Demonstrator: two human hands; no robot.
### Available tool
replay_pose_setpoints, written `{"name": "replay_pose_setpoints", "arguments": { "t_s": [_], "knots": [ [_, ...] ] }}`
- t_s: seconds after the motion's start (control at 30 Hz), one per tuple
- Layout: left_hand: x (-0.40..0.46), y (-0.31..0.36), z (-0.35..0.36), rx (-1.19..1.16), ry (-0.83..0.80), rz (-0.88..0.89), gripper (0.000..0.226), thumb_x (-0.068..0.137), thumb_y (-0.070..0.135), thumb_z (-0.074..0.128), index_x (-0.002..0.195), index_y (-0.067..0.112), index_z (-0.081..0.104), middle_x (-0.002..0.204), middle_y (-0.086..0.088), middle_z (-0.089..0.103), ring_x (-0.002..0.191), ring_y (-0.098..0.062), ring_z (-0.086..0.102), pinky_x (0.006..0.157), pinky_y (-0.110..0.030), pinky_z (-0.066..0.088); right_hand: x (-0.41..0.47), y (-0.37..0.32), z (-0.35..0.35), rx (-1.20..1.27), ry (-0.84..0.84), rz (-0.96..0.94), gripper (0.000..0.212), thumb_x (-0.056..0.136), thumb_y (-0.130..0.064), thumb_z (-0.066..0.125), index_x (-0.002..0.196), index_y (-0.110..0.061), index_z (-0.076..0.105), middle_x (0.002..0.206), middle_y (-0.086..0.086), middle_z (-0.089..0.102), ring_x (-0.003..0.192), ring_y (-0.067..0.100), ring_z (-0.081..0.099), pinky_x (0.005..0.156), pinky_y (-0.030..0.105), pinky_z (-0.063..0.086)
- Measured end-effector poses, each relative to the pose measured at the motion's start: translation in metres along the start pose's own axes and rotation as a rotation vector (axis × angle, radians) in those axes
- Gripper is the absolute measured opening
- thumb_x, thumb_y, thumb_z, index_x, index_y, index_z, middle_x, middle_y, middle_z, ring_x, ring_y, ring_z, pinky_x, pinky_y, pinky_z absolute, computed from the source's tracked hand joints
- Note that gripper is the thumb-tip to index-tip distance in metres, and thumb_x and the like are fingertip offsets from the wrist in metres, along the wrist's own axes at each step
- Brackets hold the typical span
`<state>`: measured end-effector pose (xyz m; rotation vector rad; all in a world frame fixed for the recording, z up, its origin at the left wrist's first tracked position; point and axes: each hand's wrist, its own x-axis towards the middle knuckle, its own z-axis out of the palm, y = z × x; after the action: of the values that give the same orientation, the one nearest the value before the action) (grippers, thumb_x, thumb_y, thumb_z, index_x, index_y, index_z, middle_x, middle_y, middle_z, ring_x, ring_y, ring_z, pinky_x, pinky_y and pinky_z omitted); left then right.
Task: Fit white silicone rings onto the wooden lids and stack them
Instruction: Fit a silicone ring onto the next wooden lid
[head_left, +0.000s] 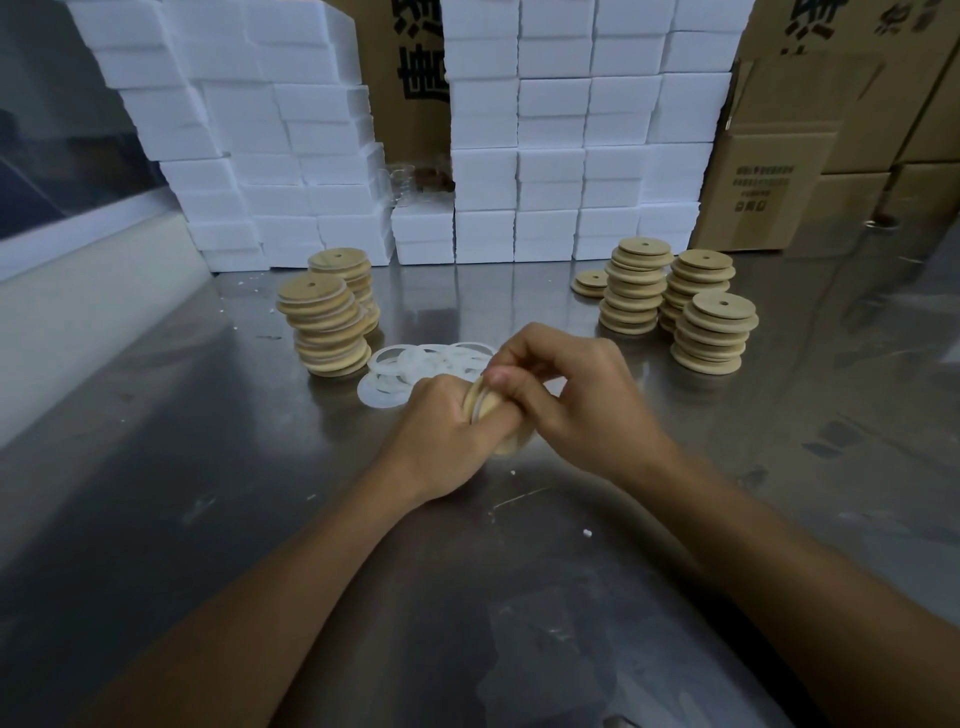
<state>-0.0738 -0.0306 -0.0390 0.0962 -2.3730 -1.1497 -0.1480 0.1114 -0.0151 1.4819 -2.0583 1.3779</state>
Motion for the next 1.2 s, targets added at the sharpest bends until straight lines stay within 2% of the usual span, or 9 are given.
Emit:
{"name": "replay_pose_setpoints", "arguments": {
  "t_s": [0.13, 0.2, 0.37, 0.5, 0.73, 0.93, 1.03, 1.1, 1.2],
  "knots": [
    [-0.0005, 0.0008, -0.0018, 0.055, 0.055, 0.074, 0.046, 0.076, 0.055, 0.053, 0.076, 0.013, 0.07, 0.071, -0.006, 0.069, 0.073, -0.025, 0.066, 0.069, -0.05, 0.052, 0.001, -0.0006, 0.0018, 0.199, 0.051, 0.207, 0.015, 0.091, -0.02, 0.069, 0.08, -0.01, 0.067, 0.07, -0.005, 0.067, 0.062, 0.004, 0.059, 0.058, 0.023, 0.048],
    [-0.0015, 0.0025, -0.0017, 0.051, 0.06, 0.089, 0.053, 0.077, 0.059, 0.052, 0.086, 0.01, 0.072, 0.079, -0.007, 0.072, 0.078, -0.026, 0.067, 0.073, -0.05, 0.052, 0.0026, -0.0012, 0.0032, 0.353, 0.075, 0.321, 0.016, 0.09, -0.016, 0.067, 0.077, -0.008, 0.068, 0.066, 0.0, 0.067, 0.06, 0.007, 0.059, 0.058, 0.027, 0.048],
    [-0.0029, 0.0069, -0.0014, 0.053, 0.074, 0.094, 0.063, 0.075, 0.063, 0.051, 0.088, 0.005, 0.074, 0.082, -0.009, 0.073, 0.082, -0.027, 0.068, 0.078, -0.05, 0.052, 0.0042, -0.0011, -0.0021, 0.559, 0.034, 0.477, 0.02, 0.092, -0.013, 0.063, 0.075, -0.005, 0.067, 0.066, 0.011, 0.066, 0.064, 0.018, 0.06, 0.069, 0.041, 0.057],
    [-0.0022, 0.0075, -0.0019, 0.041, 0.073, 0.086, 0.062, 0.075, 0.063, 0.051, 0.088, 0.007, 0.074, 0.082, -0.008, 0.073, 0.082, -0.026, 0.068, 0.078, -0.05, 0.052, 0.0028, -0.0014, -0.0035, 0.653, 0.012, 0.505, 0.019, 0.092, -0.012, 0.063, 0.077, -0.001, 0.066, 0.066, 0.006, 0.069, 0.062, 0.012, 0.064, 0.068, 0.029, 0.059],
    [-0.003, 0.0078, -0.0024, 0.02, 0.108, 0.091, 0.053, 0.079, 0.06, 0.053, 0.09, 0.014, 0.075, 0.082, -0.001, 0.074, 0.081, -0.019, 0.068, 0.076, -0.047, 0.053, 0.0012, -0.0005, 0.0007, 0.768, -0.003, 0.56, 0.025, 0.08, -0.031, 0.067, 0.073, -0.007, 0.067, 0.072, 0.008, 0.072, 0.072, 0.019, 0.069, 0.072, 0.034, 0.061],
    [-0.0019, 0.0056, -0.0026, -0.058, 0.177, 0.063, 0.055, 0.079, 0.06, 0.056, 0.078, 0.008, 0.075, 0.07, -0.005, 0.072, 0.071, -0.021, 0.067, 0.071, -0.048, 0.053, -0.001, 0.0031, 0.0039, 0.881, -0.027, 0.636, 0.025, 0.08, -0.034, 0.066, 0.074, -0.009, 0.069, 0.075, 0.009, 0.072, 0.074, 0.018, 0.071, 0.073, 0.033, 0.059],
    [-0.0016, 0.0048, -0.0025, -0.035, 0.188, 0.066, 0.059, 0.078, 0.062, 0.054, 0.079, 0.008, 0.075, 0.07, -0.005, 0.072, 0.071, -0.02, 0.067, 0.071, -0.046, 0.053, -0.0013, 0.0025, 0.0036, 0.902, -0.041, 0.651, 0.024, 0.087, -0.029, 0.063, 0.068, -0.015, 0.07, 0.074, 0.007, 0.072, 0.074, 0.017, 0.071, 0.072, 0.032, 0.059],
    [-0.0023, 0.0051, -0.0026, -0.009, 0.189, 0.071, 0.057, 0.078, 0.063, 0.053, 0.081, 0.011, 0.076, 0.072, -0.001, 0.073, 0.072, -0.015, 0.068, 0.071, -0.043, 0.054, -0.0008, 0.0024, 0.0042, 0.864, -0.015, 0.626, 0.024, 0.094, -0.019, 0.06, 0.074, -0.01, 0.068, 0.072, 0.007, 0.072, 0.072, 0.016, 0.071, 0.068, 0.029, 0.059],
    [-0.0021, 0.0045, -0.0029, -0.012, 0.132, 0.081, 0.051, 0.078, 0.06, 0.057, 0.088, 0.014, 0.076, 0.078, 0.001, 0.073, 0.076, -0.014, 0.069, 0.073, -0.042, 0.055, -0.001, 0.0016, 0.0047, 0.633, 0.051, 0.476, 0.014, 0.095, -0.008, 0.059, 0.083, -0.004, 0.064, 0.07, 0.004, 0.07, 0.067, 0.014, 0.068, 0.063, 0.029, 0.059]
  ]
}}
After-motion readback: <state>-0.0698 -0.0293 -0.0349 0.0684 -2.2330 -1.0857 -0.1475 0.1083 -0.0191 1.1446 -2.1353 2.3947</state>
